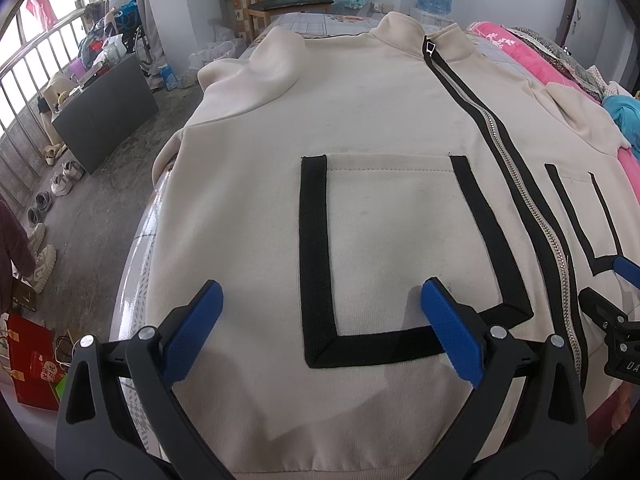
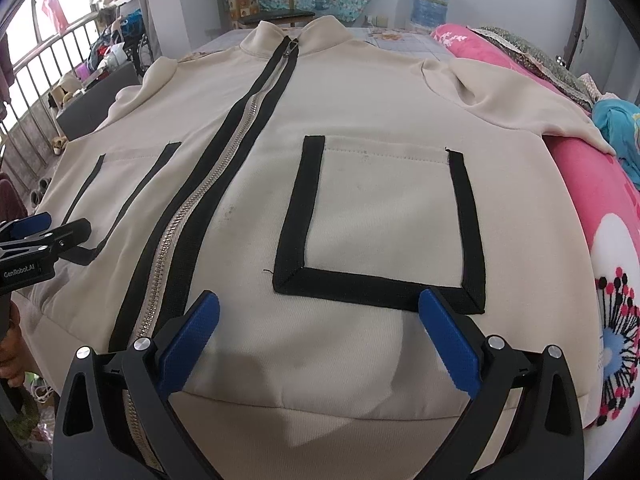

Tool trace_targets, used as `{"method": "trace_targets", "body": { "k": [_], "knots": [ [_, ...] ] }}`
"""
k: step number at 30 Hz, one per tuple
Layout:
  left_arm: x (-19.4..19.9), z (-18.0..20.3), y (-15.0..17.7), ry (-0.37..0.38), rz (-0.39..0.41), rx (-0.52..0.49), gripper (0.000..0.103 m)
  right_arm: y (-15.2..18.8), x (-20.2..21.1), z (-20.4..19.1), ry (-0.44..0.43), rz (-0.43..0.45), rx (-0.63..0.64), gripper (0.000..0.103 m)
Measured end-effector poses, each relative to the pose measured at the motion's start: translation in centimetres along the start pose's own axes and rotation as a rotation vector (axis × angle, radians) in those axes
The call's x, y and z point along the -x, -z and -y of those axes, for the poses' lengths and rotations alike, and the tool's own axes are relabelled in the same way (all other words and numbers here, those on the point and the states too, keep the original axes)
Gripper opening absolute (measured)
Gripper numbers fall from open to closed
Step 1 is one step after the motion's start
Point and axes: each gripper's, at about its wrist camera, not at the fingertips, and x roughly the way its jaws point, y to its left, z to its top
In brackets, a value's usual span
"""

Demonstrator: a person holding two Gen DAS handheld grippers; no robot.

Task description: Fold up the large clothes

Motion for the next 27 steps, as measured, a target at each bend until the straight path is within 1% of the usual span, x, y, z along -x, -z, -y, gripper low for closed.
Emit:
{"method": "trace_targets", "body": {
  "k": [14, 20, 25, 27],
  "knots": [
    [0.09, 0.11, -0.04, -0.001, -0.002, 0.000, 0.096, 0.06, 0.02, 0.00, 0.000, 0.006, 0.006, 0.097],
    [0.11, 0.11, -0.05, -0.001, 0.001, -0.001, 0.096, -0.11, -0.01, 0.00, -0.001, -0.007, 0.011, 0.097],
    [0.24, 0.16, -0.06, -0.003, 0.016, 0.001, 0.096, -0.46, 0.09, 0.14, -0.009, -0.035, 0.016, 0.097],
    [0.62, -0.18, -0.04, 0.006, 0.031, 0.016, 0.096, -0.61, 0.38, 0.22, -0.019, -0.022, 0.011, 0.097]
  ]
}}
